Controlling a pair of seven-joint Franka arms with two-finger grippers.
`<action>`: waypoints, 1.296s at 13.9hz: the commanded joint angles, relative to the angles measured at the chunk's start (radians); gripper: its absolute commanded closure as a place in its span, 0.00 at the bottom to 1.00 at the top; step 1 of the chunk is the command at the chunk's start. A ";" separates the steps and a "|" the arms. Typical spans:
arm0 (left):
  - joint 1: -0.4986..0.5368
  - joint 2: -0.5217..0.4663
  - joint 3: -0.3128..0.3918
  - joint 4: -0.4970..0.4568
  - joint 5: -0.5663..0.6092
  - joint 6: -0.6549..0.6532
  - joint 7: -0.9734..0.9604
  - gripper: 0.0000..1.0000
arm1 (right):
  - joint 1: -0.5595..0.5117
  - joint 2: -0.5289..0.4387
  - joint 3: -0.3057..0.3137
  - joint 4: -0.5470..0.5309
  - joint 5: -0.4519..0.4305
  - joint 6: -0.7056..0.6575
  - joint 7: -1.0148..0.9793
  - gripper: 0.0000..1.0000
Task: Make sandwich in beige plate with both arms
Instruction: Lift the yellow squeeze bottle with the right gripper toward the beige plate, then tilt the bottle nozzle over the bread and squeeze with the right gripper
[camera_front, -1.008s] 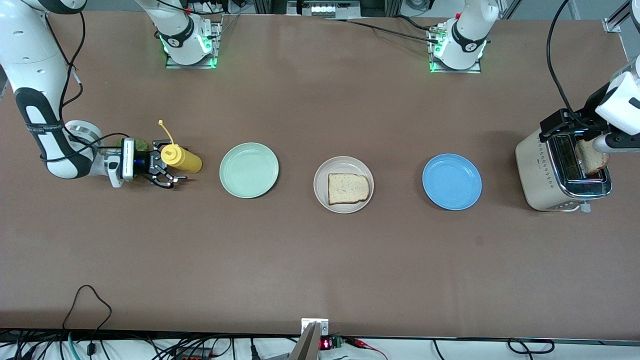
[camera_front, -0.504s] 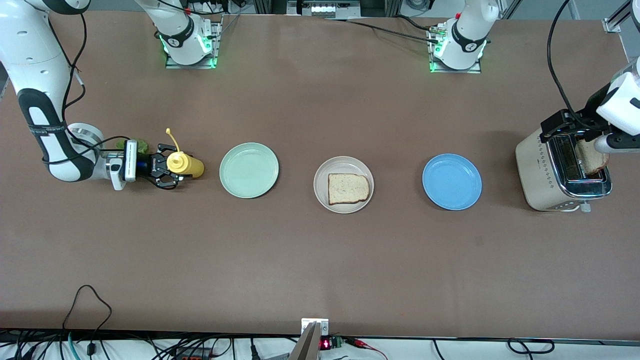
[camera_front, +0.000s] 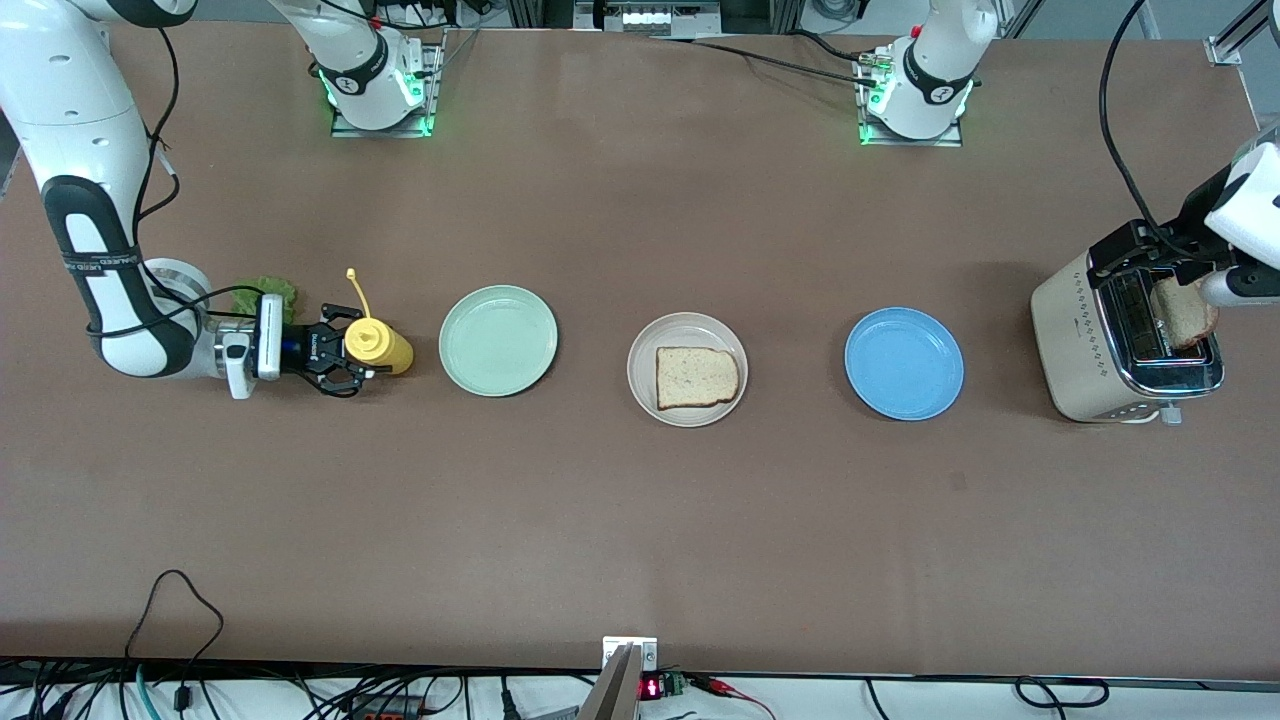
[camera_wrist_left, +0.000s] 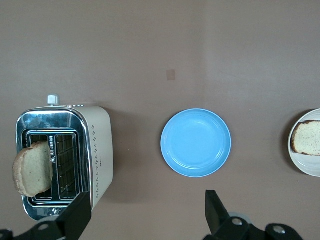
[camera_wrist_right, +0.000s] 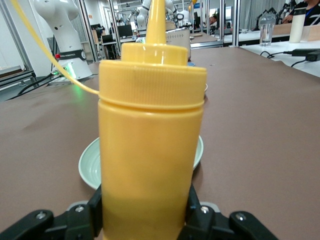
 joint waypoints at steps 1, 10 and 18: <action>0.001 0.009 0.000 0.022 -0.017 0.003 -0.001 0.00 | 0.049 -0.089 -0.012 -0.011 -0.042 0.042 0.105 1.00; 0.005 0.017 0.000 0.032 -0.025 0.000 0.001 0.00 | 0.198 -0.247 -0.012 0.048 -0.318 0.200 0.555 1.00; 0.002 0.009 -0.003 0.045 -0.055 -0.010 0.004 0.00 | 0.481 -0.317 -0.020 0.156 -0.598 0.285 1.145 1.00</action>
